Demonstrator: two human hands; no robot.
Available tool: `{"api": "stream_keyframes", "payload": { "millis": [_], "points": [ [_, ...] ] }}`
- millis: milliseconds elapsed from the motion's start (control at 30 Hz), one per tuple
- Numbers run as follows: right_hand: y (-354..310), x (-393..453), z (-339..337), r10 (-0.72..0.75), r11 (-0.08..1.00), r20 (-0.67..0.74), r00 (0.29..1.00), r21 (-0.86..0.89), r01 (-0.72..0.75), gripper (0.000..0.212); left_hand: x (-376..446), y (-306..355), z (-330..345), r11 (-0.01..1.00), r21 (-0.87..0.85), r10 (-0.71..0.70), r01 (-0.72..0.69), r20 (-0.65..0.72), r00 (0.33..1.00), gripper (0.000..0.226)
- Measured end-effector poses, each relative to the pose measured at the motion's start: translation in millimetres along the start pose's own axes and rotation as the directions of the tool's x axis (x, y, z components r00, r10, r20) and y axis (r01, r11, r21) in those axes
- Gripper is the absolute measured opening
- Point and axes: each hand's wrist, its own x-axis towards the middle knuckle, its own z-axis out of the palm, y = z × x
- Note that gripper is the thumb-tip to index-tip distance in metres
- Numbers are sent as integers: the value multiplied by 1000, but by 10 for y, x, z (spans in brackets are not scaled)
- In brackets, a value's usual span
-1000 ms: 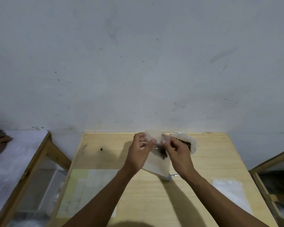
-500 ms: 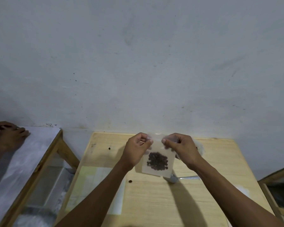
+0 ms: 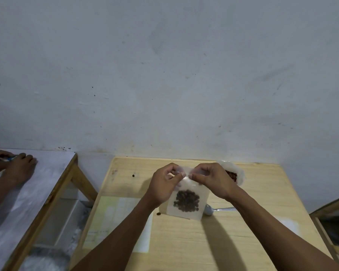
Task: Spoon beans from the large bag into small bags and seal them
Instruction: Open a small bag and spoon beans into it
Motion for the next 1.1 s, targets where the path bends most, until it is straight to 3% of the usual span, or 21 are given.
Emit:
{"api": "stream_keyframes", "payload": {
  "millis": [167, 333, 567, 700, 833, 900, 1000, 1100],
  "points": [
    [0, -13, 76, 3, 999, -21, 1000, 39, -2, 10, -59, -59, 0, 1000, -23, -7, 6, -40, 999, 8],
    [47, -43, 120, 105, 970, -58, 993, 224, -90, 14, -129, -200, -112, 998, -54, 6, -12, -121, 993, 12],
    [115, -98, 372, 153, 973, -146, 977, 194, -123, 21, -298, -275, -148, 996, -85, -35, 21, -176, 984, 9],
    [147, -136, 396, 209, 949, -157, 965, 269, -162, 17, -389, -418, -188, 986, -144, -101, 85, -107, 989, 6],
    [226, -198, 457, 294, 882, -118, 948, 416, -221, 13, -447, -562, -208, 990, -88, -121, 113, -94, 988, 10],
    [300, -260, 536, 321, 856, -110, 941, 459, -238, 27, -484, -582, -193, 984, -102, -160, 146, -149, 976, 18],
    [485, -412, 679, 344, 882, -58, 937, 362, -301, 48, -582, -674, -182, 957, -145, -280, 251, -238, 930, 33],
    [661, -606, 840, 386, 889, 22, 922, 259, -378, 60, -720, -843, -152, 929, -115, -370, 352, -267, 890, 29]
  ]
}}
